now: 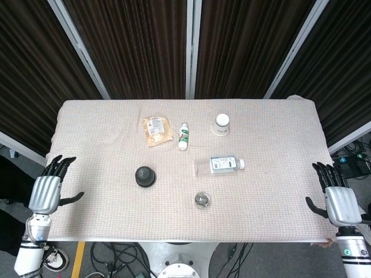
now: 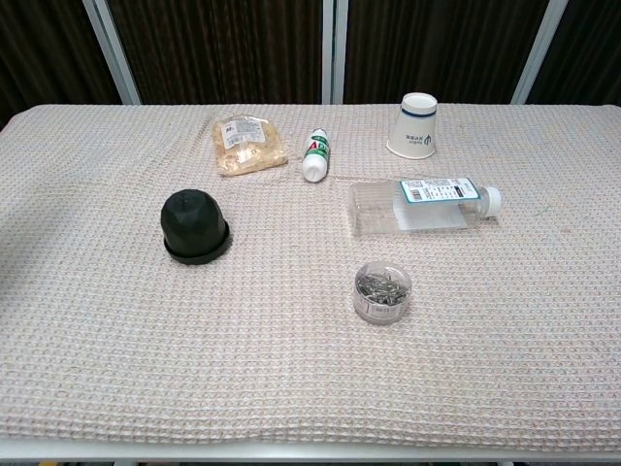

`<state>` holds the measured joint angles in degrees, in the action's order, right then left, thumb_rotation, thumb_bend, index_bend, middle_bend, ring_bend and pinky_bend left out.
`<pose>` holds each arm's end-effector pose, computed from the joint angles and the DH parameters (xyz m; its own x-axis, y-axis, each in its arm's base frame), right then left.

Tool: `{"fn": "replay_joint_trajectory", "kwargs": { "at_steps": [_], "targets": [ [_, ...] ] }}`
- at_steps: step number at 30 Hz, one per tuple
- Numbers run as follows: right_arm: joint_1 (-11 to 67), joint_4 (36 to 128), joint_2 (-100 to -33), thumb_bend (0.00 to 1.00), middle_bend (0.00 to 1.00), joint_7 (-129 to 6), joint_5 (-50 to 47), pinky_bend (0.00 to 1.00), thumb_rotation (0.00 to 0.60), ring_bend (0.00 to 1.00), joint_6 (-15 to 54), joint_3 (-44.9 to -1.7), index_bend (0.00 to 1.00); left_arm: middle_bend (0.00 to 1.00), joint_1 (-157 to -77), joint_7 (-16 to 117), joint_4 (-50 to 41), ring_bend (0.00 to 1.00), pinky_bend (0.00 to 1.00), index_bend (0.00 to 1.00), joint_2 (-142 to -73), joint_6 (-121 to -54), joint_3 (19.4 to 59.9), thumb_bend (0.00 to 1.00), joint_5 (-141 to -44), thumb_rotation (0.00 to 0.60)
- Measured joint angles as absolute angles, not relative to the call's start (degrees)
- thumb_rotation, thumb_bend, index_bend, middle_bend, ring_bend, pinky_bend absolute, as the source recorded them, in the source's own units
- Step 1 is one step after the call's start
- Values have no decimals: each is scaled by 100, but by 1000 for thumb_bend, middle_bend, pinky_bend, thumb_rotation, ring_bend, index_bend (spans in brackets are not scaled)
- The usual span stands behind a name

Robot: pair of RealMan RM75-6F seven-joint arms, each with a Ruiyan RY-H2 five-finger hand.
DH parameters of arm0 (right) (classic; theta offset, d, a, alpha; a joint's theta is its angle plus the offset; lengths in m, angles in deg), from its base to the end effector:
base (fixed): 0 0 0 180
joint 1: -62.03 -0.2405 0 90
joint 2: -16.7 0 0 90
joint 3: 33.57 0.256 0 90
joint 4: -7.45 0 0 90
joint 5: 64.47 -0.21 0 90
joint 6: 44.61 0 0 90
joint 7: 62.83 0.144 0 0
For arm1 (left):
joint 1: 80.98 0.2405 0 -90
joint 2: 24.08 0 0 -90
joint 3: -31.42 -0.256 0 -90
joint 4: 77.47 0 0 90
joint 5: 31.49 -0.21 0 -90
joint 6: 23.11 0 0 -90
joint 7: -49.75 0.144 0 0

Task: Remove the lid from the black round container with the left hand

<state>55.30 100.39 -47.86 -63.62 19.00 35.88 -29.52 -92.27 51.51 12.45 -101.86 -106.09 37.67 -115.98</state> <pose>-0.3103 -0.1950 0.1502 0.3853 -0.0509 0.9214 -0.9226 0.0004 0.3858 -0.2700 0.2234 0.0917 0.2300 -0.0298 0.9727 0.9680 -0.0962 -0.2318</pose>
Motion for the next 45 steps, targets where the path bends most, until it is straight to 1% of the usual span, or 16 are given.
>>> {"fn": "replay_joint_trajectory", "kwargs": {
  "at_steps": [5, 12, 18, 24, 29, 39, 45],
  "targets": [
    [5517, 10021, -4723, 206, 61, -6376, 1859, 8, 600, 0, 3521, -2967, 45, 156, -9491, 4911, 1028, 60, 207, 146, -10464, -10170, 3856, 0, -11482, 600],
    [5534, 10133, -4659, 206, 62, -6411, 1765, 8, 600, 0, 3575, -2904, 45, 156, -9995, 4688, 707, 60, 205, 143, -10991, -9326, 4102, 0, -10944, 600],
    [5521, 10228, -4592, 205, 62, -6461, 1755, 8, 600, 0, 3569, -2884, 45, 156, -10331, 4626, 411, 60, 205, 141, -11329, -8724, 4162, 0, -10613, 600],
    [5517, 10282, -4552, 206, 62, -6434, 1768, 8, 600, 0, 3584, -2872, 45, 156, -10523, 4553, 111, 60, 204, 141, -11650, -8518, 4183, 0, -10455, 600],
    [5524, 10299, -4520, 206, 63, -6431, 1723, 8, 600, 0, 3582, -2858, 45, 156, -10657, 4583, -65, 60, 204, 141, -11775, -8382, 4212, 0, -10373, 600],
    [5491, 10267, -4542, 206, 63, -6420, 1678, 8, 600, 0, 3480, -2870, 45, 156, -11014, 4708, -138, 60, 203, 138, -11932, -7794, 4237, 0, -10075, 600],
    [5501, 10213, -4543, 206, 64, -6362, 1651, 8, 600, 0, 3480, -2869, 45, 156, -11174, 4817, -237, 60, 202, 138, -12099, -7631, 4231, 0, -9957, 600]
  ]
}}
